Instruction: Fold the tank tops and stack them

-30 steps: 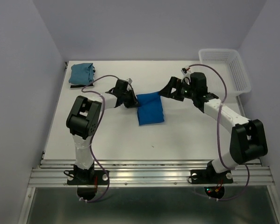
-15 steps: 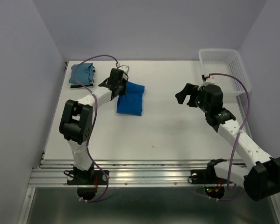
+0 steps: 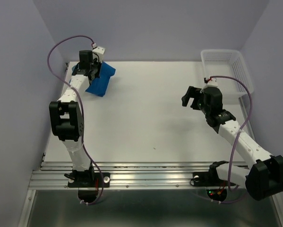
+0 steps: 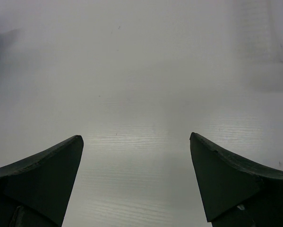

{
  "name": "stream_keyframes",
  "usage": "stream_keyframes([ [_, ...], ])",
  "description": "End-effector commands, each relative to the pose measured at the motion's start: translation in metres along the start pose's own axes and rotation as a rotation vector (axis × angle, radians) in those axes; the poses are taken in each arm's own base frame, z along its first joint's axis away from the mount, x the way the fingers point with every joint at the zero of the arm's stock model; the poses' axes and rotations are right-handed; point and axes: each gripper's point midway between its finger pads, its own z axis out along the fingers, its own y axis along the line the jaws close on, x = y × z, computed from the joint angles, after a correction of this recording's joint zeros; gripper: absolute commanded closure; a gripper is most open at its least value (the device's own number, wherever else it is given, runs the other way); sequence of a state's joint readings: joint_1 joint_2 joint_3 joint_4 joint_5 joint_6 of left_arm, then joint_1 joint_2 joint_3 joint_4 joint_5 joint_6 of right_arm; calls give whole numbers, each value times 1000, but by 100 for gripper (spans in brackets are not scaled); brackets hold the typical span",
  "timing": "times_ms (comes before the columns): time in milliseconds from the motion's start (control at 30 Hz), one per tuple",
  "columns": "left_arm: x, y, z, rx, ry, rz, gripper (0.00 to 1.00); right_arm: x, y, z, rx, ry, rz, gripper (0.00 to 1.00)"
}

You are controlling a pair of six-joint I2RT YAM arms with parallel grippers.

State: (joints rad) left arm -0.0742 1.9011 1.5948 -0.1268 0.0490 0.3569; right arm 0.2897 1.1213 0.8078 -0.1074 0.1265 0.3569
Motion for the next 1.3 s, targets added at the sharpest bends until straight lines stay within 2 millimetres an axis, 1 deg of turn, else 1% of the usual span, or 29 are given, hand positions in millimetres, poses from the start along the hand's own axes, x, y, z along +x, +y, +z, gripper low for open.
stream_keyframes([
  [0, -50, 17, -16, 56, -123, 67, 100, -5, -11, 4, 65, -21, -28, 0],
  [100, -56, 27, -16, 72, -131, 48, 100, -4, -17, 7, 100, -17, -38, 0],
  [133, -64, 29, -19, 78, -139, 41, 100, -3, -21, 9, 122, -14, -43, 0],
  [167, -66, 26, -17, 97, -141, 39, 100, -4, -22, 9, 128, -15, -45, 0],
  [200, -62, 42, -19, 86, -137, 16, 100, -4, -23, 9, 133, -16, -45, 0],
  [233, -69, 46, -21, 88, -156, 11, 100, -3, -24, 10, 136, -12, -47, 0],
  [300, -70, 52, -21, 105, -163, -6, 100, -4, -24, 11, 140, -14, -50, 0],
  [333, -77, 56, -24, 104, -179, -12, 100, -4, -25, 11, 143, -14, -51, 0],
  [400, -75, 61, -21, 127, -180, -33, 100, -4, -27, 12, 156, -12, -55, 0],
  [433, -80, 65, -23, 129, -194, -49, 100, -4, -27, 12, 160, -13, -57, 0],
  [500, -77, 68, -18, 134, -186, -71, 100, -5, -31, 14, 182, -15, -60, 0],
  [533, -80, 71, -19, 133, -195, -72, 100, -6, -32, 14, 187, -15, -62, 0],
  [567, -78, 75, -16, 122, -191, -86, 100, -6, -32, 14, 191, -13, -63, 0],
  [633, -83, 82, -13, 105, -212, -95, 100, -6, -32, 15, 193, -12, -65, 0],
  [667, -82, 89, -11, 89, -212, -106, 100, -6, -33, 16, 196, -12, -65, 0],
  [700, -82, 93, -5, 84, -211, -129, 100, -6, -33, 17, 203, -8, -68, 0],
  [767, -77, 97, 2, 87, -200, -152, 100, -6, -34, 18, 207, -5, -69, 0],
  [800, -70, 103, 11, 78, -189, -174, 100, -7, -34, 19, 210, -5, -70, 0],
  [867, -65, 110, 18, 65, -188, -196, 100, -5, -34, 21, 209, 1, -69, 0],
  [900, -59, 118, 23, 56, -188, -214, 100, -5, -33, 22, 208, 6, -70, 0],
  [933, -55, 121, 27, 52, -185, -218, 100, -5, -33, 22, 208, 6, -70, 0],
  [967, -56, 126, 28, 44, -192, -225, 100, -6, -32, 24, 208, 7, -69, 0],
  [1000, -48, 129, 35, 42, -180, -231, 100, -6, -32, 24, 209, 9, -69, 0],
  [1067, -46, 141, 38, 28, -182, -227, 100, -8, -32, 26, 213, 10, -70, 0],
  [1100, -39, 143, 44, 24, -172, -232, 100, -9, -31, 27, 213, 10, -70, 0],
  [1133, -38, 150, 45, 7, -175, -234, 100, -9, -31, 28, 212, 13, -68, 0],
  [1200, -30, 155, 54, 3, -170, -255, 100, -10, -30, 30, 211, 14, -66, 0],
  [1233, -30, 160, 56, -4, -183, -254, 100, -10, -29, 30, 208, 18, -62, 0],
  [1267, -28, 161, 58, -5, -181, -255, 100, -9, -28, 31, 206, 21, -61, 0],
])
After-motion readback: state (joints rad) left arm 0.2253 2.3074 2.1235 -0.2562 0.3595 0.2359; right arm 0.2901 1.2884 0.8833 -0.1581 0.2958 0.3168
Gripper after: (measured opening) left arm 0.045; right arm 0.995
